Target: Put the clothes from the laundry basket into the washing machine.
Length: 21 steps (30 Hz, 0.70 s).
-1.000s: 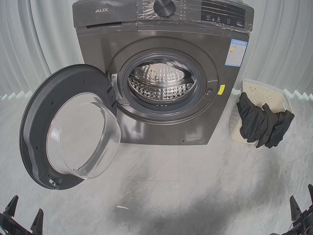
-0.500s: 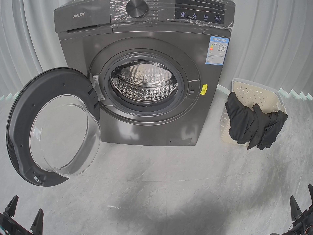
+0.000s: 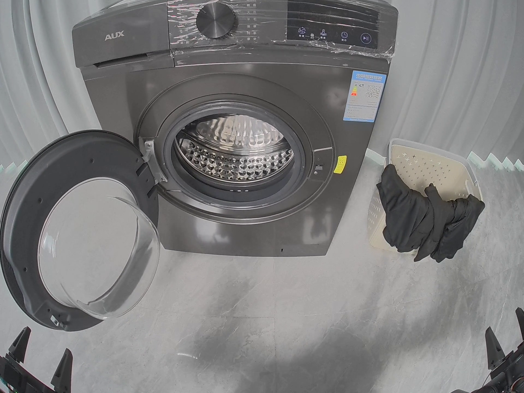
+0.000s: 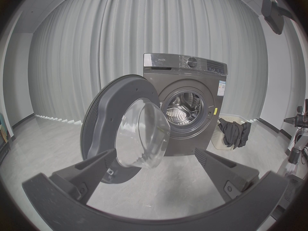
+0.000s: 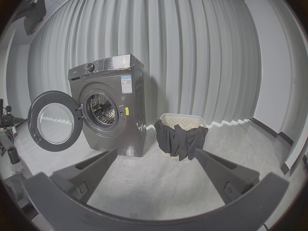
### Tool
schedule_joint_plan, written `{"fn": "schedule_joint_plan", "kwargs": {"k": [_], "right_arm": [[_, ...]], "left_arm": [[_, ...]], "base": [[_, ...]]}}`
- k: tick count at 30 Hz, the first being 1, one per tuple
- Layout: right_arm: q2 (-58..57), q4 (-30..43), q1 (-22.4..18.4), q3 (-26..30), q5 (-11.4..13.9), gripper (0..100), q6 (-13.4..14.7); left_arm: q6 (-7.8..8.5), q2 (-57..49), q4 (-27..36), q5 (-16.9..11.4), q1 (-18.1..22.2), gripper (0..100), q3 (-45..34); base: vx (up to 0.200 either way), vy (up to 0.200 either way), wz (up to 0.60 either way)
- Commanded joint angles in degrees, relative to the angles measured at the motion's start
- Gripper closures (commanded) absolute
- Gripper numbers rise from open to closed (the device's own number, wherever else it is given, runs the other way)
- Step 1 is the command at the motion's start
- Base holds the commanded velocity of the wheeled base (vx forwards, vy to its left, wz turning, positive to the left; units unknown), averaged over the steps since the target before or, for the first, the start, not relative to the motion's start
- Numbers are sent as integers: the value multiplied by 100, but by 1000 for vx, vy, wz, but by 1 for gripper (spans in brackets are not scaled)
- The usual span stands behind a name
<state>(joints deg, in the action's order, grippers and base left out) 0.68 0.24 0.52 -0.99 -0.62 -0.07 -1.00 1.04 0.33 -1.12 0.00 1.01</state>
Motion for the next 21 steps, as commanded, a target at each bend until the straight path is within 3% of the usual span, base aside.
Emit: {"fn": "schedule_joint_plan", "kwargs": {"k": [1, 8, 21], "right_arm": [[-68, 11, 0, 99, 1, 0, -1], [-68, 2, 0, 99, 1, 0, -1], [-68, 2, 0, 99, 1, 0, -1]], "left_arm": [[12, -95, 2, -2, 0, 0, -92], [3, -95, 2, -2, 0, 0, -92], [3, -95, 2, -2, -9, 0, -92]], "base": [[0, 0, 0], [0, 0, 0], [0, -200, 0]]}}
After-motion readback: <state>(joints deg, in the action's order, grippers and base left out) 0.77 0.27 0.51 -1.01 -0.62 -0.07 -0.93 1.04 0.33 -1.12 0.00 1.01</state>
